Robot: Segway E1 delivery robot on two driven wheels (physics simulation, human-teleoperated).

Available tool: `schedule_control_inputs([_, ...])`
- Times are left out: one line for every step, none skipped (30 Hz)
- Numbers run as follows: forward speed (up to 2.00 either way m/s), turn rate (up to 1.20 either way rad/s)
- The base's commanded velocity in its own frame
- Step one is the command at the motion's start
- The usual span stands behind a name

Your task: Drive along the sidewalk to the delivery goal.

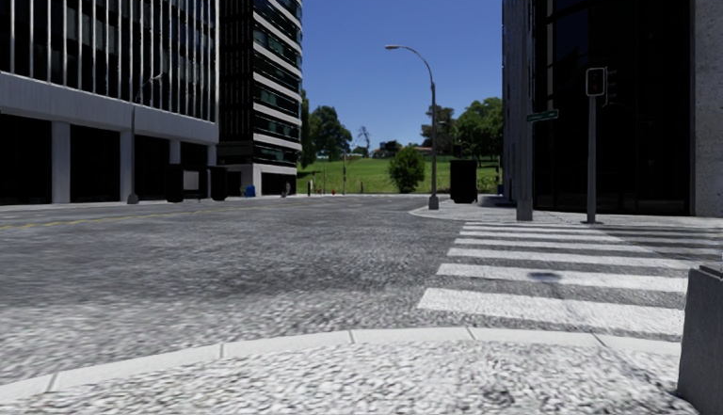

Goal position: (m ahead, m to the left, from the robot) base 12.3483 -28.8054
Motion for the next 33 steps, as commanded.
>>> schedule_control_inputs([1.65,-0.51])
schedule_control_inputs([1.65,-0.51])
schedule_control_inputs([1.65,-0.51])
schedule_control_inputs([1.65,-0.51])
schedule_control_inputs([1.65,-0.51])
schedule_control_inputs([1.65,-0.51])
schedule_control_inputs([1.65,-0.51])
schedule_control_inputs([1.66,-0.51])
schedule_control_inputs([1.66,-0.51])
schedule_control_inputs([1.66,-0.51])
schedule_control_inputs([1.66,-0.51])
schedule_control_inputs([1.66,-0.51])
schedule_control_inputs([1.66,-0.51])
schedule_control_inputs([1.66,-0.51])
schedule_control_inputs([1.66,-0.51])
schedule_control_inputs([1.66,-0.51])
schedule_control_inputs([1.66,-0.51])
schedule_control_inputs([1.66,-0.51])
schedule_control_inputs([1.66,-0.51])
schedule_control_inputs([1.66,-0.51])
schedule_control_inputs([1.66,-0.52])
schedule_control_inputs([1.66,-0.55])
schedule_control_inputs([1.67,-0.56])
schedule_control_inputs([1.67,-0.56])
schedule_control_inputs([1.67,-0.56])
schedule_control_inputs([1.67,-0.56])
schedule_control_inputs([1.67,-0.56])
schedule_control_inputs([1.67,-0.56])
schedule_control_inputs([1.67,-0.56])
schedule_control_inputs([1.67,-0.56])
schedule_control_inputs([1.67,-0.56])
schedule_control_inputs([1.67,-0.56])
schedule_control_inputs([1.67,-0.56])
